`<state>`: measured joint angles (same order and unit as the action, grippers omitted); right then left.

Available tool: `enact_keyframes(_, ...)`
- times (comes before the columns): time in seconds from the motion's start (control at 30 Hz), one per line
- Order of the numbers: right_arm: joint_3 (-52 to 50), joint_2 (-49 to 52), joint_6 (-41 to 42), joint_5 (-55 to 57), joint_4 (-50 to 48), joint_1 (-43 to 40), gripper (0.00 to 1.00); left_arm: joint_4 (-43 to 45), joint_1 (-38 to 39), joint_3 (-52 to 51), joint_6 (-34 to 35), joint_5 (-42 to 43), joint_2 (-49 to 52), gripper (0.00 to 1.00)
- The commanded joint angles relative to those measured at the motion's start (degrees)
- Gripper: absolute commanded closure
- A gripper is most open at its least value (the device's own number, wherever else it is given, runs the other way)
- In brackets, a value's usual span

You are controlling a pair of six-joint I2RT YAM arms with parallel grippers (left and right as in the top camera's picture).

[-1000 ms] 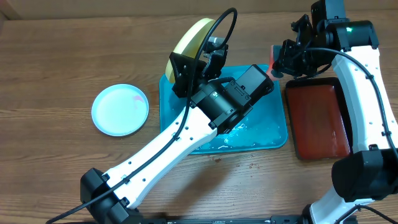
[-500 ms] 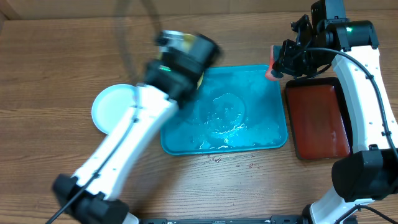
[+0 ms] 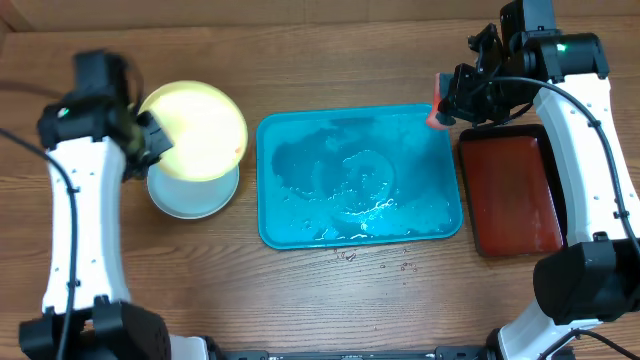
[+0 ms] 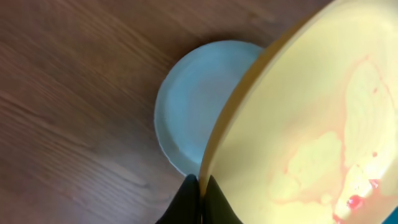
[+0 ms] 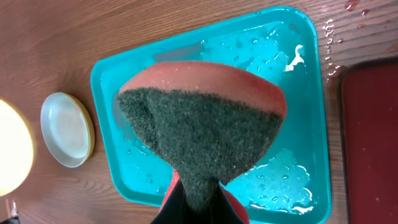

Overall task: Clean dirty plates on tray and stack at the side
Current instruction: 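Carry the yellow plate left and stack it on the white plate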

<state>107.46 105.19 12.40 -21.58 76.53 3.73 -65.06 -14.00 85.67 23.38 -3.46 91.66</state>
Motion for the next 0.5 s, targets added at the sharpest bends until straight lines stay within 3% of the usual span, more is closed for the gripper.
enact_keyframes(0.0, 0.4, 0.0, 0.2, 0.1, -0.1, -0.5, 0.96, 7.5, -6.5, -8.8, -3.0, 9.7, -0.2, 0.96)
enact_keyframes(0.23, 0.4, 0.0, 0.2, 0.1, -0.1, -0.5, 0.96, 21.1, -11.1, -20.3, -3.7, 13.6, 5.5, 0.96)
enact_keyframes(0.47, 0.4, 0.0, 0.1, 0.1, -0.1, -0.5, 0.96, 25.1, -11.0, -21.3, -4.1, 13.6, 14.9, 0.96)
